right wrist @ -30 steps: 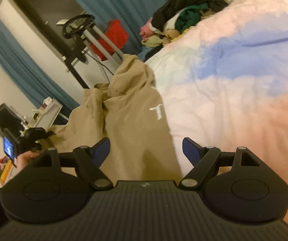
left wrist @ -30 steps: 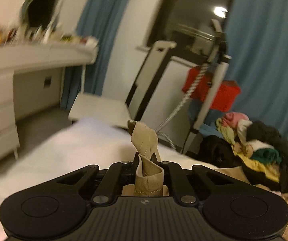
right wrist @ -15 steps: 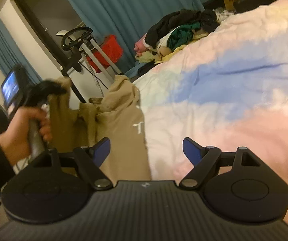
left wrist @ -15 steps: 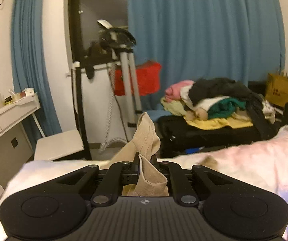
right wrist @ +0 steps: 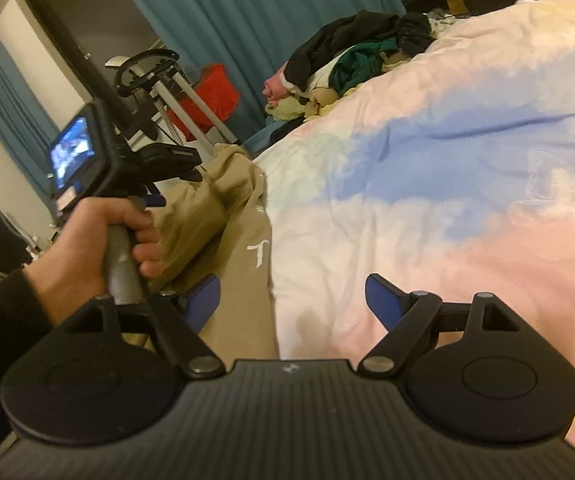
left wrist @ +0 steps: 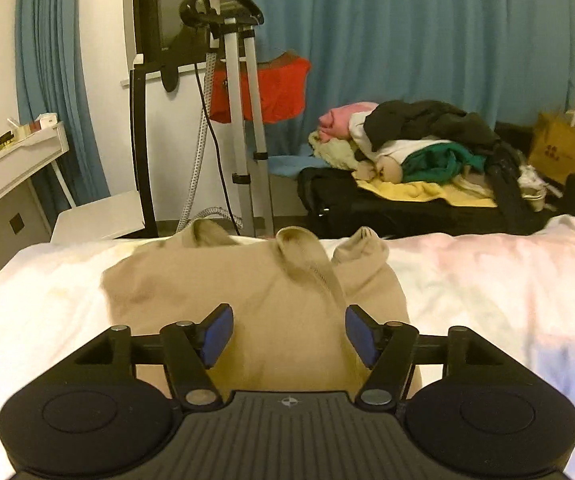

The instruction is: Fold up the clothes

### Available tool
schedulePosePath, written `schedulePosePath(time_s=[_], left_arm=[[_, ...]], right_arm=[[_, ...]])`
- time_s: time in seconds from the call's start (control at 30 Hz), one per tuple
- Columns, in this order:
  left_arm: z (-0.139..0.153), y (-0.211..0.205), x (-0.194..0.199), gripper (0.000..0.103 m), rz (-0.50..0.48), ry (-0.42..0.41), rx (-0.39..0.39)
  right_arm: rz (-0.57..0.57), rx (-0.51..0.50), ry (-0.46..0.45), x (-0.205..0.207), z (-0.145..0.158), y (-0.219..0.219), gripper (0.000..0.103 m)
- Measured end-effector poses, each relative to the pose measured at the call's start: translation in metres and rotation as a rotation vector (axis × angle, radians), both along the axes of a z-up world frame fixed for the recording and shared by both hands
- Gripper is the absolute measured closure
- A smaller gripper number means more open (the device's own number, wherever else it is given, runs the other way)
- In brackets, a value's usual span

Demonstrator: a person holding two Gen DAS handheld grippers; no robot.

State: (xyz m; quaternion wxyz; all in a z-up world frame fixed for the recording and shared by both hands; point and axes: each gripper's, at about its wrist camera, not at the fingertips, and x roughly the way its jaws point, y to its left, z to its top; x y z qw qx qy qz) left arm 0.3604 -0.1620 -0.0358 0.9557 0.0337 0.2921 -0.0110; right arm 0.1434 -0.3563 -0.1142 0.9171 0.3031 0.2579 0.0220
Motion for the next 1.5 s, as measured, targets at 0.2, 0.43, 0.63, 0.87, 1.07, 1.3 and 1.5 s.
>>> schedulePosePath(time_s=[0.2, 0.43, 0.63, 0.87, 1.07, 1.3, 1.5], left_arm=[[0.027, 0.041, -0.118, 0.031, 0.002, -0.024, -0.056], [0.038, 0.111, -0.253, 0.029, 0.058, -0.048, -0.117], [0.036, 0.152, -0.321, 0.029, 0.065, -0.018, -0.224], [0.046, 0.195, -0.356, 0.029, 0.062, -0.044, -0.301], [0.052, 0.252, -0.365, 0.028, 0.112, -0.061, -0.299], [0.048, 0.307, -0.363, 0.028, 0.190, -0.083, -0.398], [0.035, 0.315, -0.353, 0.028, 0.197, -0.047, -0.426]], right_arm=[[0.002, -0.026, -0.034, -0.005, 0.007, 0.007, 0.021], [0.078, -0.090, -0.082, -0.023, 0.028, 0.032, 0.021], [0.164, -0.183, -0.110, -0.059, 0.043, 0.061, 0.022], [0.292, -0.230, -0.069, -0.094, 0.038, 0.098, 0.022], [0.535, -0.163, -0.067, -0.109, 0.044, 0.152, 0.022], [0.830, -0.247, -0.042, -0.110, 0.039, 0.255, 0.031], [1.009, -0.388, -0.031, -0.118, 0.018, 0.327, 0.034]])
